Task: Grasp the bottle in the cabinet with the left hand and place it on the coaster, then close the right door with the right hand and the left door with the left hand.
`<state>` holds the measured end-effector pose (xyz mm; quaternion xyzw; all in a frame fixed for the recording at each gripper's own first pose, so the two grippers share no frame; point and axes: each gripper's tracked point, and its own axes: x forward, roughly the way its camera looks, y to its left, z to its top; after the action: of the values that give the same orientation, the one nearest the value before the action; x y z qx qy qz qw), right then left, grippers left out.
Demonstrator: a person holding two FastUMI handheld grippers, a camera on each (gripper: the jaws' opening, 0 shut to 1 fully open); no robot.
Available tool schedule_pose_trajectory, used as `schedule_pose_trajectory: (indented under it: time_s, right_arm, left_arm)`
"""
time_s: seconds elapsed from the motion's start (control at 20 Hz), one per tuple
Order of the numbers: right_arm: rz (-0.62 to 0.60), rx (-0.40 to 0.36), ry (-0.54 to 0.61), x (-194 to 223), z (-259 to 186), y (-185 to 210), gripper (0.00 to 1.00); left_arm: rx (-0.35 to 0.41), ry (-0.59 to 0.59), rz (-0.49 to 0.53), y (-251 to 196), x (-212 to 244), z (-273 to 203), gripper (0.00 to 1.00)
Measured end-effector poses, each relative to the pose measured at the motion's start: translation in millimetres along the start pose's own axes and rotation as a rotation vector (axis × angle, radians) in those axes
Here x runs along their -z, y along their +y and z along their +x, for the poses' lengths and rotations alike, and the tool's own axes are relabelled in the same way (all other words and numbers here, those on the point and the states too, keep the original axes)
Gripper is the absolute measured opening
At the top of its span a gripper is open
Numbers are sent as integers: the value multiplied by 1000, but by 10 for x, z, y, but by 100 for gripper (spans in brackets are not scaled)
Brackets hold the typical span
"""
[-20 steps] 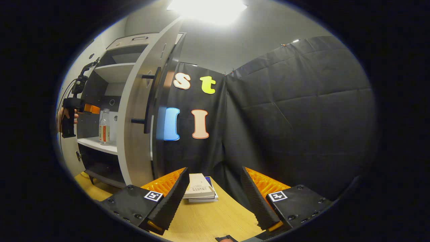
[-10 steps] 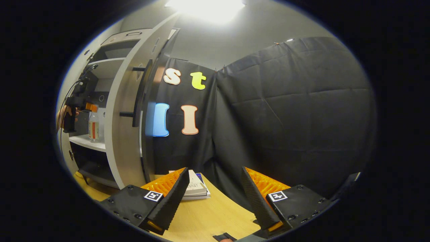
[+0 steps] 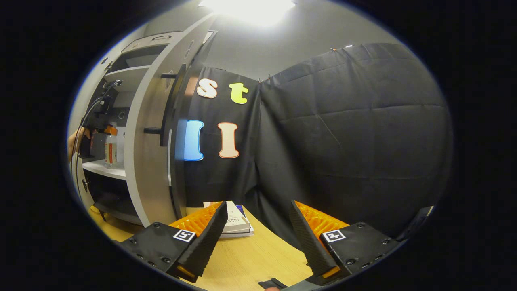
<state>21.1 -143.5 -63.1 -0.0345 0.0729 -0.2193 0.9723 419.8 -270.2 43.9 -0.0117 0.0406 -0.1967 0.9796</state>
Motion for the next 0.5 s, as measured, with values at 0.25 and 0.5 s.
schedule_pose_trajectory:
  time_s: [0.25, 0.5]
  right_arm:
    - [11, -57, -6, -31, 4, 36, 98]
    - [12, -136, -15, -54, -62, 72, 98]
  left_arm:
    - [6, -35, -15, -51, -153, -376, 42]
    - [-2, -69, -13, -75, -312, -1041, 42]
